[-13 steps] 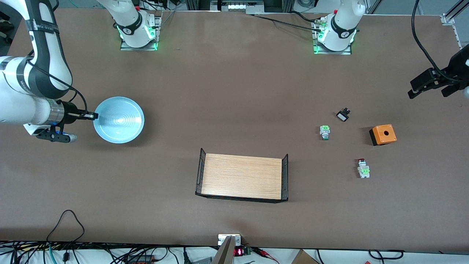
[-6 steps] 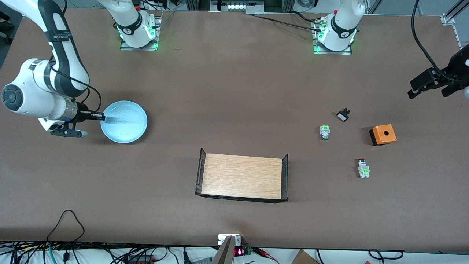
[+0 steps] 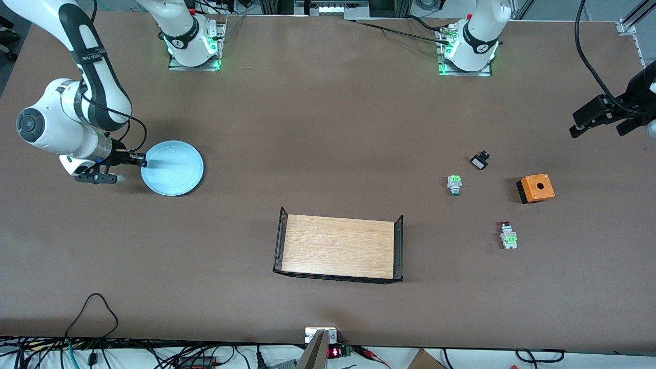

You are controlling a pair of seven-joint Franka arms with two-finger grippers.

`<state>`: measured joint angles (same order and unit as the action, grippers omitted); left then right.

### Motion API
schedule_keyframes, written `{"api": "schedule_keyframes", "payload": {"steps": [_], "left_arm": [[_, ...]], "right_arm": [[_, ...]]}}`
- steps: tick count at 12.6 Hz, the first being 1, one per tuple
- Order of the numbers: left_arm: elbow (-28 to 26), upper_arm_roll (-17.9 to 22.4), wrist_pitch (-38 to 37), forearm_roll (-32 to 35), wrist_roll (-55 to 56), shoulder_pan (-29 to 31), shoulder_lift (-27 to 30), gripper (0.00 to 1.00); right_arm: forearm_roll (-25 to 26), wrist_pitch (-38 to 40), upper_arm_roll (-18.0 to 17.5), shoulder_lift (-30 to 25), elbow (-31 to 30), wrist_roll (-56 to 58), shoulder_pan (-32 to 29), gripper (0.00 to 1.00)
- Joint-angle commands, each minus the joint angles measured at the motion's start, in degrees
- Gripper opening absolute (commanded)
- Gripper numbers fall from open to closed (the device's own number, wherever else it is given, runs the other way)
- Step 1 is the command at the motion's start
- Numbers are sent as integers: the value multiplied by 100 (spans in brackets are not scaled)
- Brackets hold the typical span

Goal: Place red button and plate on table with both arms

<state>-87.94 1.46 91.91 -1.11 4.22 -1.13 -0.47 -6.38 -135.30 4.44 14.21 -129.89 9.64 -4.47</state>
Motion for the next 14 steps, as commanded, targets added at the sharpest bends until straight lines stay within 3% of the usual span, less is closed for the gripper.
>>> {"api": "schedule_keyframes", "payload": {"steps": [1,2,4,8,11,14], "left_arm": [[-57,-31,-59,146,0,-27,108,100],[-57,-40,-59,137,0,-36,108,100],[-48,-40,-50,120,-9,-71,108,100],[-57,-119,-59,163,-9,-54,117,100],[-48,-93,-76,155,0,-27,117,100],[144,-84,-76,155,70,-27,82,100]], "right_arm": [[-39,-233,-110,107,-71,108,-106,0],[-39,-303,-110,169,-71,108,-106,8],[-39,-260,-119,153,-45,12,-89,100],[-30,379,-163,-225,235,-233,-62,100],[-22,1626,-417,-252,1383,-663,-54,100],[49,2401,-471,-234,2194,-770,25,100]]}}
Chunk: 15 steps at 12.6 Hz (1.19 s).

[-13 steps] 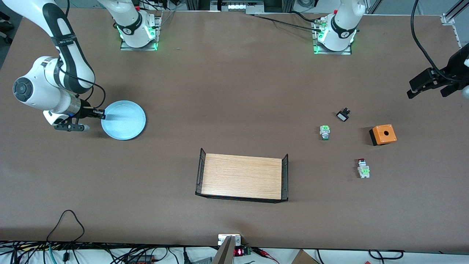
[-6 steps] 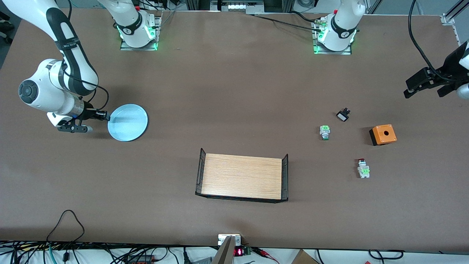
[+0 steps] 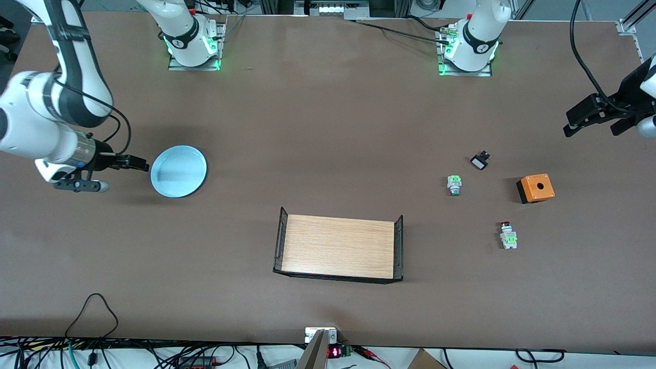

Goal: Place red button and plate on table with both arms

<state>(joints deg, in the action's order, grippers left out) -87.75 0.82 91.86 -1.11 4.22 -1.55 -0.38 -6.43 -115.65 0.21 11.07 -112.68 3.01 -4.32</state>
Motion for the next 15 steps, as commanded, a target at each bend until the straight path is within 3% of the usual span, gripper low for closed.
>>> {"api": "schedule_keyframes", "payload": {"steps": [1,5,9,12,15], "left_arm": [[162,-12,-72,155,70,23,73,100],[171,6,-72,155,61,23,65,100],[171,-11,-81,155,70,23,65,100],[180,-38,-81,146,78,23,65,100],[188,-21,-81,146,52,23,65,100]], "right_arm": [[63,699,-47,71,727,-169,79,100],[282,1710,-38,44,1650,-1318,422,100],[571,2345,-30,44,2583,-1312,475,100],[1186,2590,93,-87,2716,-1076,440,100],[1091,2733,410,-255,2550,-961,554,100]]}}
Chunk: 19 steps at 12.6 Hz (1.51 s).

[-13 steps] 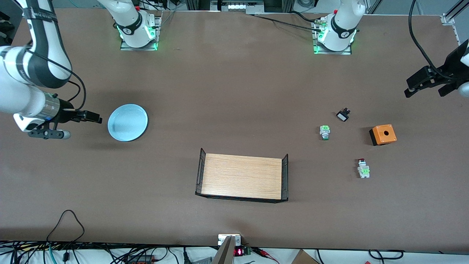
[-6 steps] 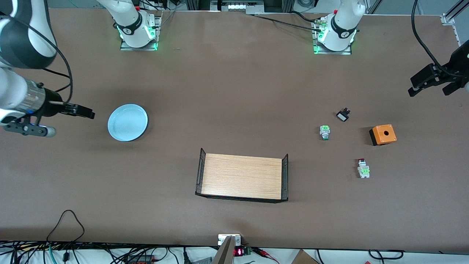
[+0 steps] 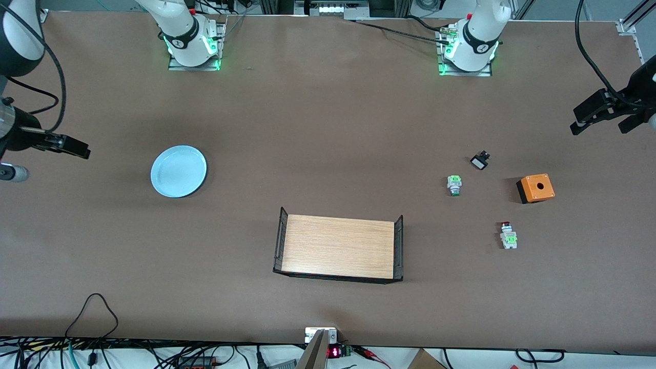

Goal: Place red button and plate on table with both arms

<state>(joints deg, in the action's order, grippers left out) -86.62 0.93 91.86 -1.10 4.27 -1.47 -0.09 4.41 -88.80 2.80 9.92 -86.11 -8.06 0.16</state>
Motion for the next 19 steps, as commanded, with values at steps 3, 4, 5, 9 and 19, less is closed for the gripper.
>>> {"api": "schedule_keyframes", "payload": {"steps": [3,4,5,9,19], "left_arm": [[207,-32,-81,154,30,15,9,100],[207,-32,-90,154,21,15,18,100],[207,-32,-90,154,30,15,18,100],[207,-32,-90,154,39,15,9,100],[207,-32,-98,154,21,15,9,100]], "right_arm": [[-80,-389,124,-375,-535,365,72,100],[-116,-793,150,-620,-912,758,54,100],[-116,-910,151,-753,-1099,884,54,100],[-134,-674,151,-702,-943,859,36,100],[-327,-490,195,-588,-398,946,36,100]]}}
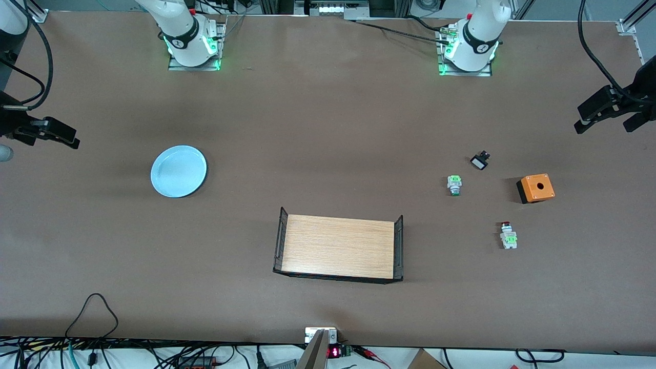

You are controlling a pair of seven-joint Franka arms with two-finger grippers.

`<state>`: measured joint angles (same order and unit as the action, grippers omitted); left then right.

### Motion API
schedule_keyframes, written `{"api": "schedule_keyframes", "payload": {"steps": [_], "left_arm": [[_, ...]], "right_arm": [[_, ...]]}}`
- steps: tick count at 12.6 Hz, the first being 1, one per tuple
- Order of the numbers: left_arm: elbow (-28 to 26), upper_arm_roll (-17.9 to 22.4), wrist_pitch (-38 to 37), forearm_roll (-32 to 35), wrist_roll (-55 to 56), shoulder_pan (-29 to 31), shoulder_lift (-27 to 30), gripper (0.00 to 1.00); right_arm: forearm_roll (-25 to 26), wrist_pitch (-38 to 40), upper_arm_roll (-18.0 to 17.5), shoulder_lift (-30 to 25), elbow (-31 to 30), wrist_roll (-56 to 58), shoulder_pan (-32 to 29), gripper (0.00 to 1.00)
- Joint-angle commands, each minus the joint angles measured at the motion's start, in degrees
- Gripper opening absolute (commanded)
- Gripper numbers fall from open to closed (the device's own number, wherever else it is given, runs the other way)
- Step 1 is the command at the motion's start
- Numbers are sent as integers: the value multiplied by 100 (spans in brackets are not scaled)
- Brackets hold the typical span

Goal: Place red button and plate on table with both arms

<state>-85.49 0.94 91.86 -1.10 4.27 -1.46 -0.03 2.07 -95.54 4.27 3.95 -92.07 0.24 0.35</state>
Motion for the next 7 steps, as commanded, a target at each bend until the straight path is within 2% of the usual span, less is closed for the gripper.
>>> {"api": "schedule_keyframes", "payload": {"steps": [1,7], "left_arm": [[94,-32,-98,154,38,15,3,100],[94,-32,-98,119,12,23,3,100]], "right_arm": [[-93,289,47,9,302,134,18,100],[-76,553,47,-9,383,178,18,100]]}}
